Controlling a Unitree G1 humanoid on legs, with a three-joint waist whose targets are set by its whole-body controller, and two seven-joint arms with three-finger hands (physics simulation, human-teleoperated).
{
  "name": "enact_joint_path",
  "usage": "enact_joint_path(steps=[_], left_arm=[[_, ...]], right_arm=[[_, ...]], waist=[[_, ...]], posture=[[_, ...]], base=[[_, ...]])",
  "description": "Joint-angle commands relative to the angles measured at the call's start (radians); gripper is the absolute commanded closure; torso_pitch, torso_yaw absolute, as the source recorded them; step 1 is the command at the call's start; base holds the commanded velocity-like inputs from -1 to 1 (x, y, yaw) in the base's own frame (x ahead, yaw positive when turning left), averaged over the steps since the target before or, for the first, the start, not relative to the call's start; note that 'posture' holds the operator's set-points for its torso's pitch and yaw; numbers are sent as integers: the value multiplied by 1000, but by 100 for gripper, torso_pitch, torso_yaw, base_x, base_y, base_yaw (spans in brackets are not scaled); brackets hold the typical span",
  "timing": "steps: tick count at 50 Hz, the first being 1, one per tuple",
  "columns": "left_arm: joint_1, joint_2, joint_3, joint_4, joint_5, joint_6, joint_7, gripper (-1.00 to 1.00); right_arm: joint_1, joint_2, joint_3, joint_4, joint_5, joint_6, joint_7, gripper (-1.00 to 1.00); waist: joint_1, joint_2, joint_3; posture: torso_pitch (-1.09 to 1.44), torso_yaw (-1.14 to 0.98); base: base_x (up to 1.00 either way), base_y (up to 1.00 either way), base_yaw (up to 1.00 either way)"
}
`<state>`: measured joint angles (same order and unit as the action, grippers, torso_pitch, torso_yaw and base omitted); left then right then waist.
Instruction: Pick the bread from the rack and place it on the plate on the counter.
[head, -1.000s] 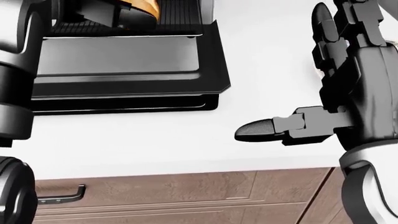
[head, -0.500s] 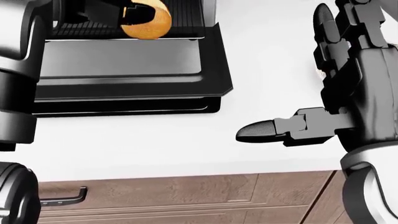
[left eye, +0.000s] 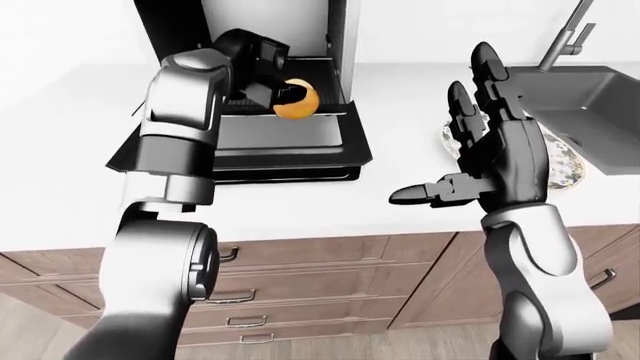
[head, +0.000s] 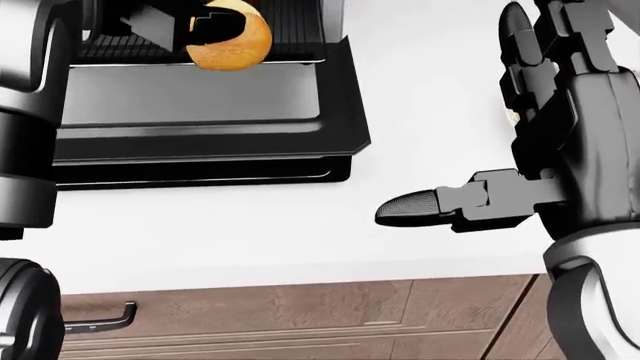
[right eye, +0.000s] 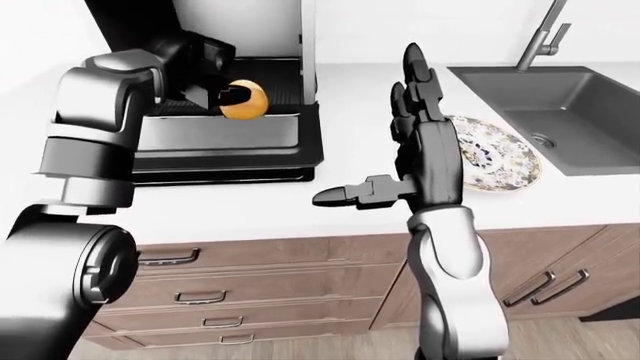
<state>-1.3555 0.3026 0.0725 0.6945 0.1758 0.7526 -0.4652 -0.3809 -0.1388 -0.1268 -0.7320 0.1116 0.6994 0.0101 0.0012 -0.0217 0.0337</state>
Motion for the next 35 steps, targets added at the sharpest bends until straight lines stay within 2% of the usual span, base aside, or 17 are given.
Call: enact_joint_path(steps=[1, 16, 28, 35], left_arm=[[-43, 11, 9, -43, -1, -13, 4, 100], [-45, 5, 7, -105, -4, 18, 3, 100], [-65, -15, -6, -177, -2, 60, -7, 100], [-94, -36, -4, -158, -20, 47, -2, 100]], right_arm=[[-22, -6, -7, -29, 0, -28, -1, -100], [-7, -6, -9, -31, 0, -40, -3, -100], [0, -14, -29, -50, 10, -35, -6, -100], [-13, -26, -45, -63, 25, -12, -13, -100]], waist=[[0, 0, -27], [1, -2, -24], [3, -5, -22], [5, -9, -21]], posture=[[0, 0], [0, 0], [0, 0], [0, 0]], base=[[0, 0, 0], [0, 0, 0], [0, 0, 0], [0, 0, 0]])
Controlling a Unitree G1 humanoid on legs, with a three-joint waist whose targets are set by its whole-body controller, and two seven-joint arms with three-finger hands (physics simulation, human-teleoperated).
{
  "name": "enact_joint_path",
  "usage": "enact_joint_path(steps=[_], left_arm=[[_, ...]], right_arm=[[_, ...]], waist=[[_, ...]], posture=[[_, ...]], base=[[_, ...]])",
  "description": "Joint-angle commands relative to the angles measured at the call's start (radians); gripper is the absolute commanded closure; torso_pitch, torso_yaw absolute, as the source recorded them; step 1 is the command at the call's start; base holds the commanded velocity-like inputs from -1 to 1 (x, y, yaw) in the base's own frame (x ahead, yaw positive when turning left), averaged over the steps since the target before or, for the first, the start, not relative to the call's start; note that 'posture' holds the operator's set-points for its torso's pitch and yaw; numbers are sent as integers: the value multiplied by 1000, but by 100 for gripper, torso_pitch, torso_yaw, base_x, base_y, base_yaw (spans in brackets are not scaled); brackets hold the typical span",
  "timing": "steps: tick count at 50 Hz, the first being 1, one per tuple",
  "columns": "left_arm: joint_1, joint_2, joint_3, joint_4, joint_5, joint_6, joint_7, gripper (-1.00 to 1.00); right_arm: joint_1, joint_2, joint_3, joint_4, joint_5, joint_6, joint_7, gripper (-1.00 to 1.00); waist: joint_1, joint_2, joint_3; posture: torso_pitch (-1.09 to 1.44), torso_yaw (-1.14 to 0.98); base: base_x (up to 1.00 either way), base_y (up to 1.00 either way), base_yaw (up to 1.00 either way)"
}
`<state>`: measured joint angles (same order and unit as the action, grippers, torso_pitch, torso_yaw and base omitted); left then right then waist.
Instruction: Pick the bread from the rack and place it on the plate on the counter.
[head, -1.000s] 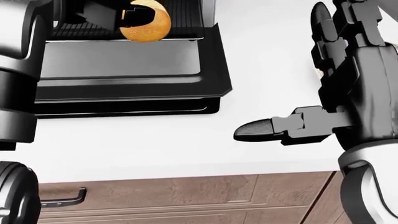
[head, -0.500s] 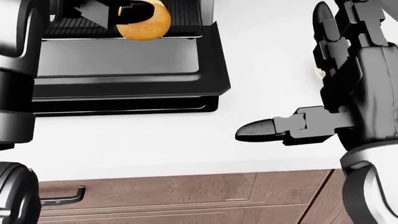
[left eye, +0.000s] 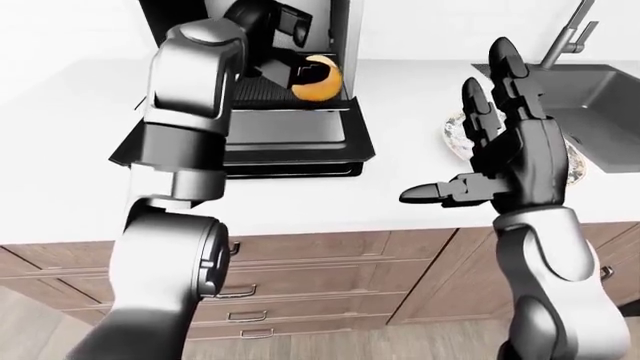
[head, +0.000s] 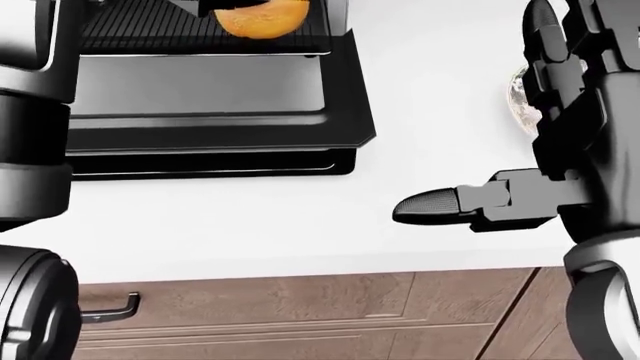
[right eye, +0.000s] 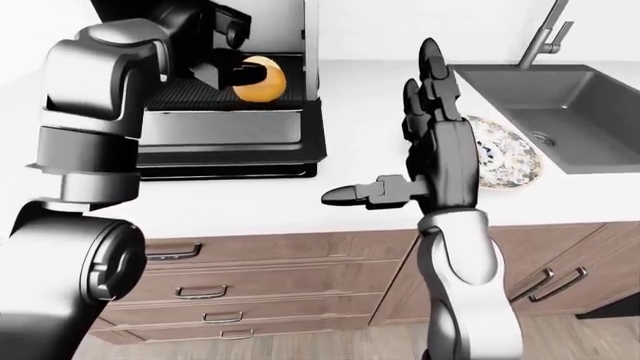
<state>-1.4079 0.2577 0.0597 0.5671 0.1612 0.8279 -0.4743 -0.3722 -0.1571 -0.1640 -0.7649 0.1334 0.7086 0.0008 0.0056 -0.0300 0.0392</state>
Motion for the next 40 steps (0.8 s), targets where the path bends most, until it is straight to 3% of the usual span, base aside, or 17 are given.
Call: enact_joint_path(steps=[1, 25, 40], left_arm=[[-44, 6, 8, -32, -9, -28, 7, 100], [-55, -56, -19, -45, -24, -48, -15, 100], [-112, -96, -17, 102, -51, -165, 17, 100]], right_arm=[[-23, -10, -13, -34, 6, -18, -5, -100], [-27, -89, -115, -109, 91, 64, -45, -100], [-18, -115, -151, -133, 135, 82, -67, -100]], waist=[[1, -1, -27], [-16, -14, -23], [-59, -19, -24]], posture=[[0, 0], [0, -6], [0, -14]], base=[[0, 0, 0], [0, 0, 0], [0, 0, 0]])
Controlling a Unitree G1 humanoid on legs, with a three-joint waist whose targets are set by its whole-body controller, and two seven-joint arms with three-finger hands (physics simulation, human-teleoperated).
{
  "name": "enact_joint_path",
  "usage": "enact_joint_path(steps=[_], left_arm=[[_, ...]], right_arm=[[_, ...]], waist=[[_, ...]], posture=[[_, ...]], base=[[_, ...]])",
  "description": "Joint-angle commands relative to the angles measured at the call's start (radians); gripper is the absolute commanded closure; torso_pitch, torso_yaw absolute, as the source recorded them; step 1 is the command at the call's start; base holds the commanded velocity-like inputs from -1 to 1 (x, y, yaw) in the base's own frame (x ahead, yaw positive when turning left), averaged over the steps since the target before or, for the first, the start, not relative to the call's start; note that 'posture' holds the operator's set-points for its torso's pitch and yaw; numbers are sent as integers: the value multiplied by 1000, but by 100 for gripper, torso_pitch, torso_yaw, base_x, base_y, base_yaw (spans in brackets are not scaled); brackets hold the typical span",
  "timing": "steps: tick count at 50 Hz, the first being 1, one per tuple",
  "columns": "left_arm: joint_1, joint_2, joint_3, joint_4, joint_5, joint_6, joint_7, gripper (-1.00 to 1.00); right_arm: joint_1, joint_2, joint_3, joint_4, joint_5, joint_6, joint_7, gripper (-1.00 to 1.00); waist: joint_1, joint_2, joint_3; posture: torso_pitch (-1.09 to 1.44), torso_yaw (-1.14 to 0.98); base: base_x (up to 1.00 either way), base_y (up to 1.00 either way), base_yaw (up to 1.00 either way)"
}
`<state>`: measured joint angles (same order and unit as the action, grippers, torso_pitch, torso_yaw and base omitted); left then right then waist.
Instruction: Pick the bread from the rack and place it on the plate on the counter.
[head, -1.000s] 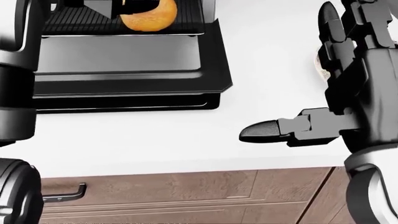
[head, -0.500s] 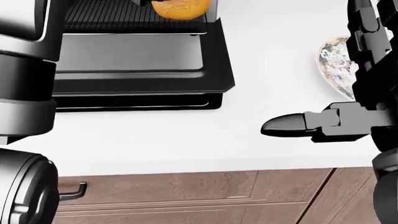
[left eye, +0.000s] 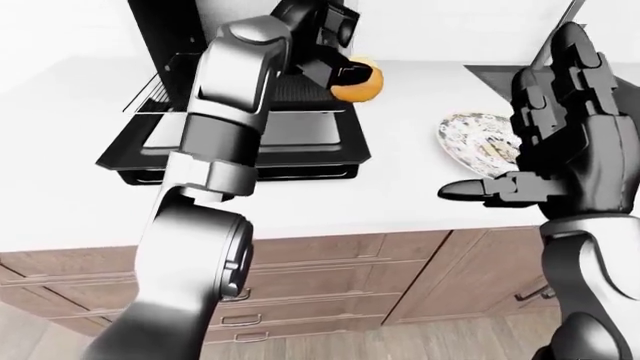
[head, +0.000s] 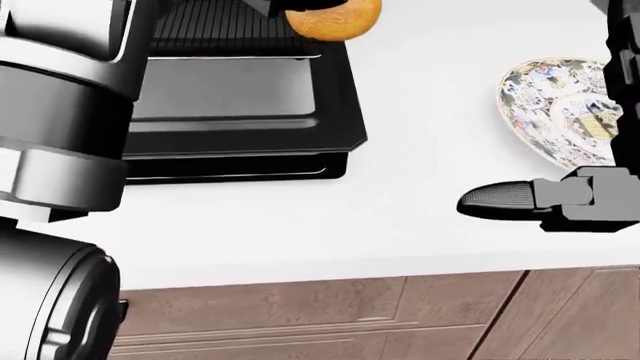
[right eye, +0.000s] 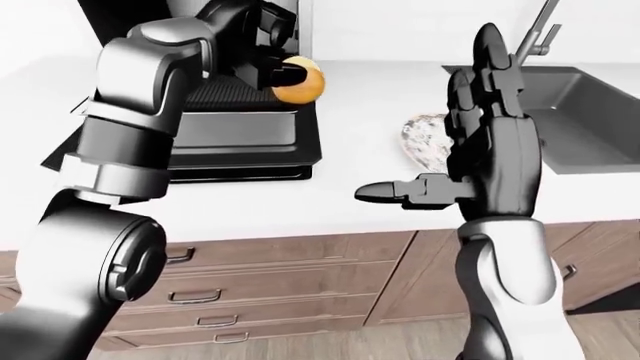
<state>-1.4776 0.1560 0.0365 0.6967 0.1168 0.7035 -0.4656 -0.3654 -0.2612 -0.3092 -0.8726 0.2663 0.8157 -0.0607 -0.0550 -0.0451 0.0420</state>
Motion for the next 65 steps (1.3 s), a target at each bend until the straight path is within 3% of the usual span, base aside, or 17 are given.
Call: enact_joint_path(steps=[1, 30, 45, 47, 65], left_arm=[[-47, 3, 6, -23, -10, -42, 8, 100], [-120, -50, -1, 145, -40, -163, 36, 100], [-121, -48, -1, 146, -39, -162, 37, 100], [-102, -33, 1, 145, -35, -176, 36, 100], [-101, -24, 8, 160, -41, -195, 57, 100]], right_arm=[[-24, -11, -6, -26, 4, -25, -7, -100], [14, -9, -21, -32, 22, -53, -11, -100], [16, -9, -20, -26, 24, -61, -12, -100], [0, -8, 16, -4, 3, -68, -18, -100], [18, 9, 15, -8, -18, -78, -3, -100]], waist=[[-3, -4, -27], [-152, -14, -38], [-257, -29, -51], [-270, -30, -51], [-376, -35, -69]], posture=[[0, -14], [0, -29], [0, -36], [0, -37], [0, -46]], base=[[0, 0, 0], [0, 0, 0], [0, 0, 0], [0, 0, 0], [0, 0, 0]])
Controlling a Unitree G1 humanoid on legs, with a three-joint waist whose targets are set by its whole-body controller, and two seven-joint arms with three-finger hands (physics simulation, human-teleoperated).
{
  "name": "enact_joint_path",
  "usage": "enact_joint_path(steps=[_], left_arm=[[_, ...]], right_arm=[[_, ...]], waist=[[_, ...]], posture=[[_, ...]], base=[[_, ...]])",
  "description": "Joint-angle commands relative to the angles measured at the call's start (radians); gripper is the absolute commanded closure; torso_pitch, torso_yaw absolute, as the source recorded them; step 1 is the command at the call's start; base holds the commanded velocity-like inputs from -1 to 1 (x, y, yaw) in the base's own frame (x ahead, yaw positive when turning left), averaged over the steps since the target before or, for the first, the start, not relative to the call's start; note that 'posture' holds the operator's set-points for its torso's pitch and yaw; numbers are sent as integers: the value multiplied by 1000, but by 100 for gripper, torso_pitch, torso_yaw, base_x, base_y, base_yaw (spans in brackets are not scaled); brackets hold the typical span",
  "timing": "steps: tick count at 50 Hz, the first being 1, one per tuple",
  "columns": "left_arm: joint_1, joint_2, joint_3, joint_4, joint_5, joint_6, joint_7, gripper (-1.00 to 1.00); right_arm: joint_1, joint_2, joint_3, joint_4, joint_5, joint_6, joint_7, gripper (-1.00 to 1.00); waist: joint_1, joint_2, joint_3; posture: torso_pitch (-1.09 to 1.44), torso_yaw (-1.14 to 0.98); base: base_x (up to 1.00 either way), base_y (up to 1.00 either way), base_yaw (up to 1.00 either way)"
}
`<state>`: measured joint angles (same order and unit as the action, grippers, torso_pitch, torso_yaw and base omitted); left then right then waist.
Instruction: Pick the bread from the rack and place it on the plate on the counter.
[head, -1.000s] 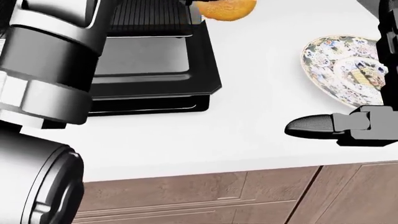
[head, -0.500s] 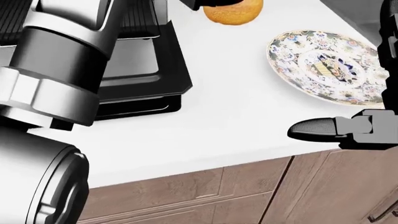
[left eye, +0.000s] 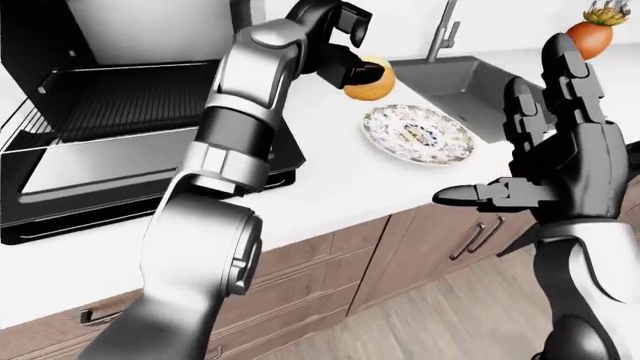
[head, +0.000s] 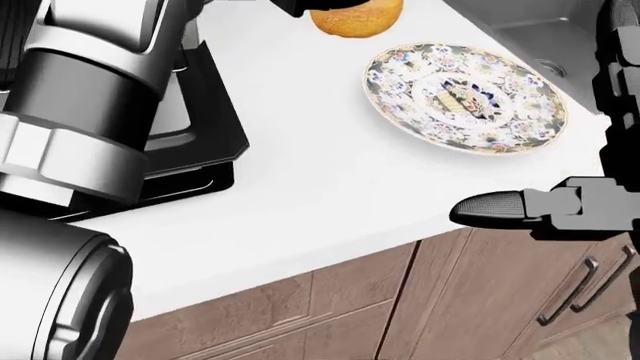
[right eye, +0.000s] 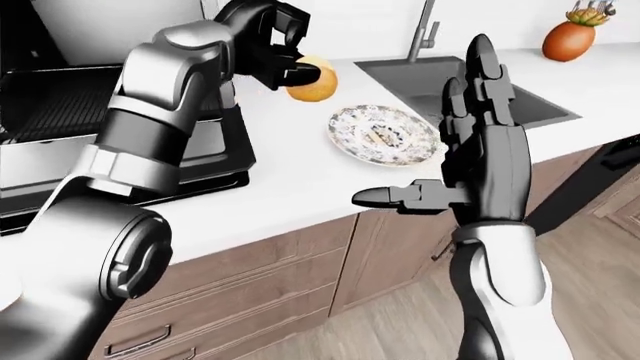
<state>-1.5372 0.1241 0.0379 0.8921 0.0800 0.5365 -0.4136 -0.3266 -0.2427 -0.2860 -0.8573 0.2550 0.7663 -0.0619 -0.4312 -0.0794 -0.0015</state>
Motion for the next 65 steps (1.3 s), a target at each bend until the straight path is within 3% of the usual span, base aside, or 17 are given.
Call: enact_joint_path(steps=[1, 42, 65], left_arm=[[-42, 8, 6, -37, -5, -26, 3, 100], [-26, 17, 12, -14, -9, -64, 21, 100], [-17, 66, 51, 206, -17, -262, 157, 100]], right_arm=[[-20, -9, -9, -24, -6, -28, -1, -100], [-31, 4, 9, -12, -35, -30, 8, -100], [-7, 15, 9, -12, -46, -50, 16, -100]], waist=[[-5, -1, -26], [-206, 1, -47], [-302, 1, -53]], posture=[[0, -47], [0, -67], [0, -79]], base=[[0, 0, 0], [0, 0, 0], [0, 0, 0]])
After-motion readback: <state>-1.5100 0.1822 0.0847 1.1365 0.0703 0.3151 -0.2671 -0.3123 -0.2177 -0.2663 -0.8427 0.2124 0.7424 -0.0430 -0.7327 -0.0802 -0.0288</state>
